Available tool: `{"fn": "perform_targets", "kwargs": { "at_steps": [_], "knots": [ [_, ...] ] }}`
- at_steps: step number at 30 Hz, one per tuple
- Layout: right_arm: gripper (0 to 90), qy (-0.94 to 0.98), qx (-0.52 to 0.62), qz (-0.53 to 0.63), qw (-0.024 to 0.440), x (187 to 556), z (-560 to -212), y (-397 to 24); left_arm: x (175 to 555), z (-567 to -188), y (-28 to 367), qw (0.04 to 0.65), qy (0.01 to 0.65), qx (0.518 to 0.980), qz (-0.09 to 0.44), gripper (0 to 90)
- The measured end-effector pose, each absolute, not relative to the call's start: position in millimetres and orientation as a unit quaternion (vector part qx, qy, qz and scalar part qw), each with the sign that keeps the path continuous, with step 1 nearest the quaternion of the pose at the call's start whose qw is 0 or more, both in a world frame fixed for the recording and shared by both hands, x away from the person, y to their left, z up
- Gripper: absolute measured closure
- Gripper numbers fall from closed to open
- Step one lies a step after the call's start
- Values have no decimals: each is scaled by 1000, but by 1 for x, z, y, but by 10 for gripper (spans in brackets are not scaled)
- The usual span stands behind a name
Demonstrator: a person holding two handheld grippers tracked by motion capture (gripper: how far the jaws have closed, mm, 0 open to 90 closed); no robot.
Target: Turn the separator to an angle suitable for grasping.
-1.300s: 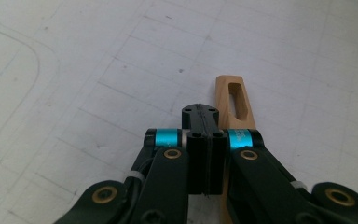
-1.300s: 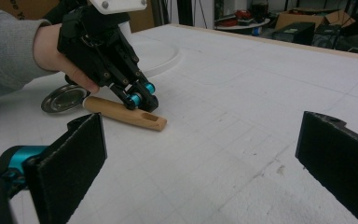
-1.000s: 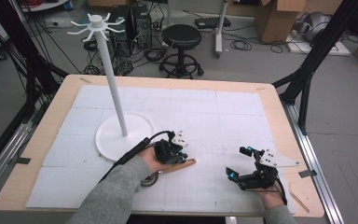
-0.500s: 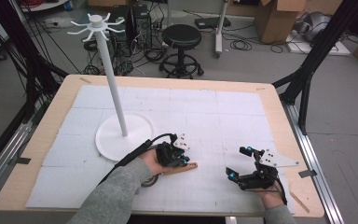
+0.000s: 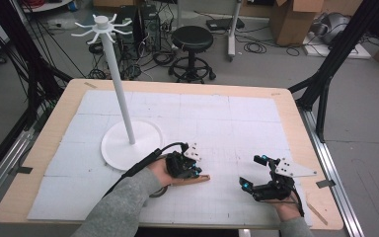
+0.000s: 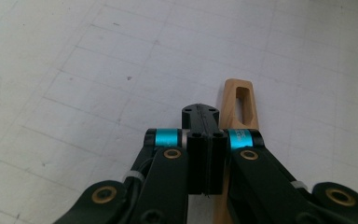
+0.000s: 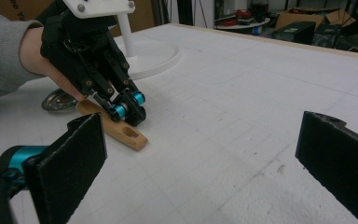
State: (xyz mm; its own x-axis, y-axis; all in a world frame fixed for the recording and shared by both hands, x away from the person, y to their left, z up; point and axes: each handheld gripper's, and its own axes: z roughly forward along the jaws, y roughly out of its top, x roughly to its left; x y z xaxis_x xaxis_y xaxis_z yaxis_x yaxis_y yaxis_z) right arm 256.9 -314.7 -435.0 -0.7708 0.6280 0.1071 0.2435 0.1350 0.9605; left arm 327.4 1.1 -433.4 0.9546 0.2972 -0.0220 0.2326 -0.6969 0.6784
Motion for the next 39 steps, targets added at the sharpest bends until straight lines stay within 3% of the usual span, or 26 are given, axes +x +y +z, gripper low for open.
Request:
{"fn": "perform_targets", "kwargs": {
  "at_steps": [9,25,33,35,39],
  "knots": [
    [10,736,297,587,161,256,-435,-315,328,-417,14,388,150,908,47,891],
    [9,736,299,585,162,255,-436,-317,316,-407,33,400,140,906,0,692],
    [9,733,303,587,164,253,-435,-320,312,-412,39,413,126,902,-23,493],
    [10,737,300,584,162,254,-436,-318,312,-413,42,416,111,902,-18,405],
    [10,739,299,582,158,255,-437,-317,313,-411,48,423,115,898,-16,344]
  ]
}}
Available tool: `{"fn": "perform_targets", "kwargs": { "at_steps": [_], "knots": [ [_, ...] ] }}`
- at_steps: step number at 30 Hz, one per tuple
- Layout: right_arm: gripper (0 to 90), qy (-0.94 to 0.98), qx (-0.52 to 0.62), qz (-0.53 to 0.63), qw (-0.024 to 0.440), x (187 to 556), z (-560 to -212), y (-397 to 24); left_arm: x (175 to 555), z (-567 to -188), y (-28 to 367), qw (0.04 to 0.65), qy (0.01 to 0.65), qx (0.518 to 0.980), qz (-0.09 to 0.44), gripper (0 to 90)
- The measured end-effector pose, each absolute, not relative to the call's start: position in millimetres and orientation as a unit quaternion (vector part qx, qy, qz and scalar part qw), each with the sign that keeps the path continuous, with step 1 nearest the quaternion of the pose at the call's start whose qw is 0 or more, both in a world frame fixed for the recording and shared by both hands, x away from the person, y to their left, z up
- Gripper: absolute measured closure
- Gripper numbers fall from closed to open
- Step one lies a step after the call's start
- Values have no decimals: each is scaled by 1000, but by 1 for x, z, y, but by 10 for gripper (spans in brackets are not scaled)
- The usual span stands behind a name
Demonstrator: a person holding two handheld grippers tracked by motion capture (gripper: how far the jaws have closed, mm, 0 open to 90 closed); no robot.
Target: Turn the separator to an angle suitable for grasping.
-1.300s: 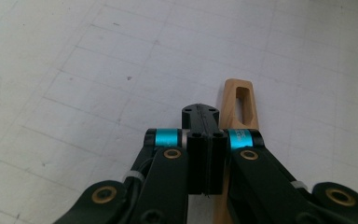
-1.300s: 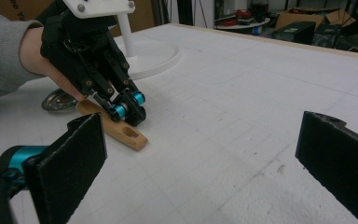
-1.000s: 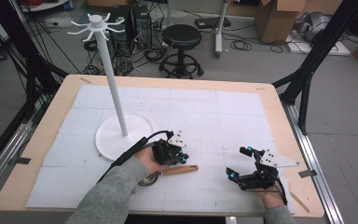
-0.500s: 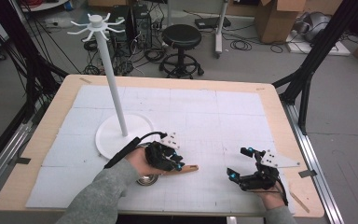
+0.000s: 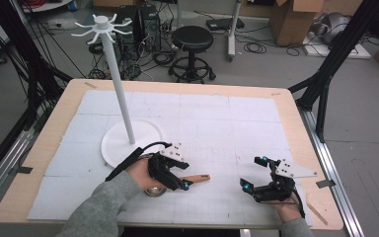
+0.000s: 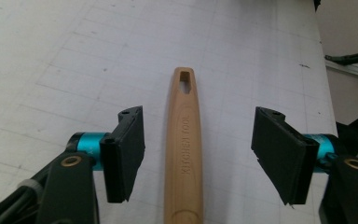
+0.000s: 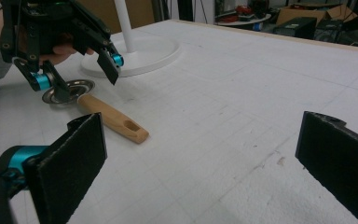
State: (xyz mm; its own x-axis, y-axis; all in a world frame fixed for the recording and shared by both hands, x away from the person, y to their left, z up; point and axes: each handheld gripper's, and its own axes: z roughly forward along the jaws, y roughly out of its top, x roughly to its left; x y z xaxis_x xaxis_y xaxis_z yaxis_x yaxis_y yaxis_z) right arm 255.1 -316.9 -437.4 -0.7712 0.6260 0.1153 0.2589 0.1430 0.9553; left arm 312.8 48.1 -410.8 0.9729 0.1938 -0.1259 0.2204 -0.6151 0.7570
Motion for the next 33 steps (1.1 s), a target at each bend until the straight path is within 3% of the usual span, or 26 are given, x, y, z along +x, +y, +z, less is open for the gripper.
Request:
{"fn": "perform_targets", "kwargs": {
  "at_steps": [3,6,12,15,18,33],
  "knots": [
    [10,739,301,582,159,255,-438,-318,313,-410,53,431,117,894,-16,276],
    [9,736,302,585,158,255,-438,-319,313,-410,57,430,118,895,-11,123],
    [10,736,303,585,155,259,-439,-319,311,-405,64,437,118,891,-18,84],
    [10,735,306,586,152,259,-440,-320,312,-404,67,438,118,891,-17,96],
    [10,738,306,582,150,260,-441,-321,314,-403,70,430,117,895,-14,176],
    [14,742,304,579,147,258,-440,-320,318,-395,77,388,112,915,-23,242]
  ]
}}
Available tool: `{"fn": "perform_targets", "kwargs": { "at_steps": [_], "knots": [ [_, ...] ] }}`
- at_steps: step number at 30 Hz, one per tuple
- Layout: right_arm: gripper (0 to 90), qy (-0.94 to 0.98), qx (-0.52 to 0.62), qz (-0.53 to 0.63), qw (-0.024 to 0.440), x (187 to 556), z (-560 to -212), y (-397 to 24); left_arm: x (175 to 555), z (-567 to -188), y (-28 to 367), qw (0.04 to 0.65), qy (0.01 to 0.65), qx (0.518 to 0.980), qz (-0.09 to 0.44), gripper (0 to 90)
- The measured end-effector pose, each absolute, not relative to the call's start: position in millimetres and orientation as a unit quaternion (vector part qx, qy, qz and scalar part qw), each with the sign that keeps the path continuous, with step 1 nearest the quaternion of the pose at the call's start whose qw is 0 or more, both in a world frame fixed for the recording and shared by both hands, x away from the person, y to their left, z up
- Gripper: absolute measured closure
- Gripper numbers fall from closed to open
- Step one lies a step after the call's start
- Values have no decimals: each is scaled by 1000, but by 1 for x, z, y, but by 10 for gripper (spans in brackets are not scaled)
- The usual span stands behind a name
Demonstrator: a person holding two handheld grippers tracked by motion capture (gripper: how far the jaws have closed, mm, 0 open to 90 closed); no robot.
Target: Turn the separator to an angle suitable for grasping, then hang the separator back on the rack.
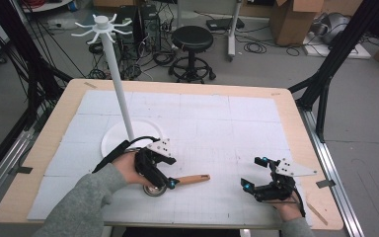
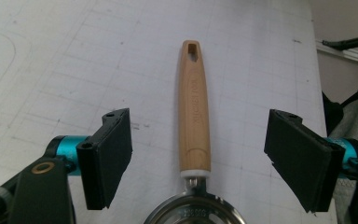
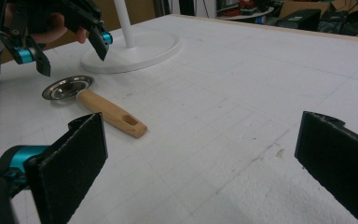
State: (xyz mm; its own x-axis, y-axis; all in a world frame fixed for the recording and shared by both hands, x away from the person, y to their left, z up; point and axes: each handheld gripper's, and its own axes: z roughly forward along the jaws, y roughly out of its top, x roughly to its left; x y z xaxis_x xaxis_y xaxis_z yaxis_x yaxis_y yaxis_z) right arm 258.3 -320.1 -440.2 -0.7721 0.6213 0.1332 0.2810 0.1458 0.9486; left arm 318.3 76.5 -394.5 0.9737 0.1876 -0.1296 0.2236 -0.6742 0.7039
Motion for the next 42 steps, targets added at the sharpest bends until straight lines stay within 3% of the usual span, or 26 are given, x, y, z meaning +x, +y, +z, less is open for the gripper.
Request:
{"fn": "perform_targets", "kwargs": {
  "at_steps": [9,22,42],
  "knots": [
    [13,744,302,579,142,258,-440,-320,319,-397,67,346,112,931,-23,244],
    [13,746,297,578,146,255,-439,-320,325,-403,63,338,114,933,-47,278],
    [14,746,300,575,149,249,-438,-324,324,-415,54,282,93,954,-40,445]
  ]
}}
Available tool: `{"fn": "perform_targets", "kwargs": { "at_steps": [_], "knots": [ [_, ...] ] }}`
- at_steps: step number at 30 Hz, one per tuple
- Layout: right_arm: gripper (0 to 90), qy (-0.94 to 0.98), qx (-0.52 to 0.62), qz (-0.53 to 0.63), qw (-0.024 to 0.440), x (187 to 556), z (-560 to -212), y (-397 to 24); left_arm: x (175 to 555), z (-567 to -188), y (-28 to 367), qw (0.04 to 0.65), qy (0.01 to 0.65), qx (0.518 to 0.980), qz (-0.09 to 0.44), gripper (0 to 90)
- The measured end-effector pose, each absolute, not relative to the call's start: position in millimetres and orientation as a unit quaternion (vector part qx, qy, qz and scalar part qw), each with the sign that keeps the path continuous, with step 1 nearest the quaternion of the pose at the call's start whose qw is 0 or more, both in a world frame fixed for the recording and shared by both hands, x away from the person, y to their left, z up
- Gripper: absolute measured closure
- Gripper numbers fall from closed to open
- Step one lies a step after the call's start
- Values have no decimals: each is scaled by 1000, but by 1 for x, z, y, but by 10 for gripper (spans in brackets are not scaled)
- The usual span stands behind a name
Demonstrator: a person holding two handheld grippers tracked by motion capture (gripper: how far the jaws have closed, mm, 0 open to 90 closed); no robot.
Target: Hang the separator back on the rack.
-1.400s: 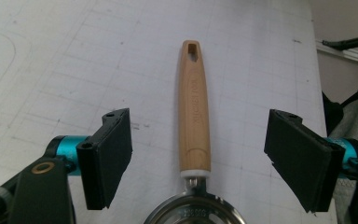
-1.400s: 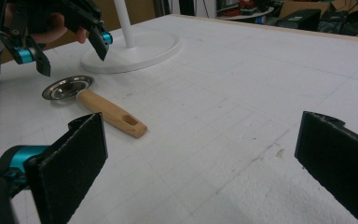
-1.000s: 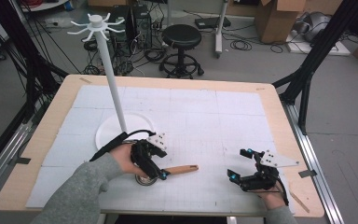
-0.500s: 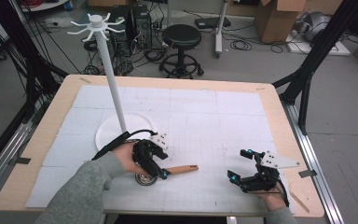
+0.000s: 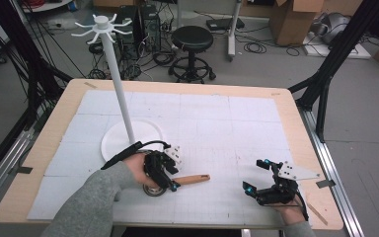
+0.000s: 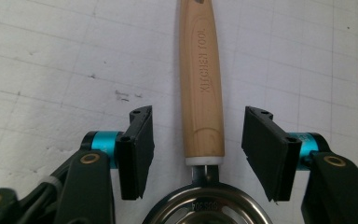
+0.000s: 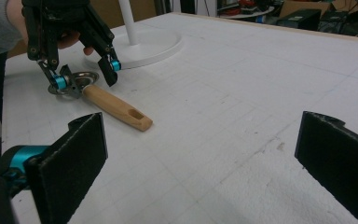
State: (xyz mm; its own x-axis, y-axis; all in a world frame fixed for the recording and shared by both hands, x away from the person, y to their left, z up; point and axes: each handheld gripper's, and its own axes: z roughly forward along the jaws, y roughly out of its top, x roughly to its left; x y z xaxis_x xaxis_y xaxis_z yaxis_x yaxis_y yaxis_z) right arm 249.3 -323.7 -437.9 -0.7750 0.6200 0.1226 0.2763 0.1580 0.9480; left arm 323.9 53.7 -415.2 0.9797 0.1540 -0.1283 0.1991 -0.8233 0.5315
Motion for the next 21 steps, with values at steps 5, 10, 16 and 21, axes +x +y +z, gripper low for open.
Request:
{"fn": "perform_targets", "kwargs": {
  "at_steps": [5,10,16,21],
  "knots": [
    [13,746,302,574,149,248,-438,-325,323,-416,54,276,89,956,-36,484],
    [14,747,301,574,150,248,-438,-325,322,-417,53,267,87,959,-35,505],
    [13,748,301,573,148,248,-438,-324,321,-418,54,256,85,962,-33,538],
    [14,749,301,572,148,248,-438,-324,320,-417,54,250,82,964,-26,578]
  ]
}}
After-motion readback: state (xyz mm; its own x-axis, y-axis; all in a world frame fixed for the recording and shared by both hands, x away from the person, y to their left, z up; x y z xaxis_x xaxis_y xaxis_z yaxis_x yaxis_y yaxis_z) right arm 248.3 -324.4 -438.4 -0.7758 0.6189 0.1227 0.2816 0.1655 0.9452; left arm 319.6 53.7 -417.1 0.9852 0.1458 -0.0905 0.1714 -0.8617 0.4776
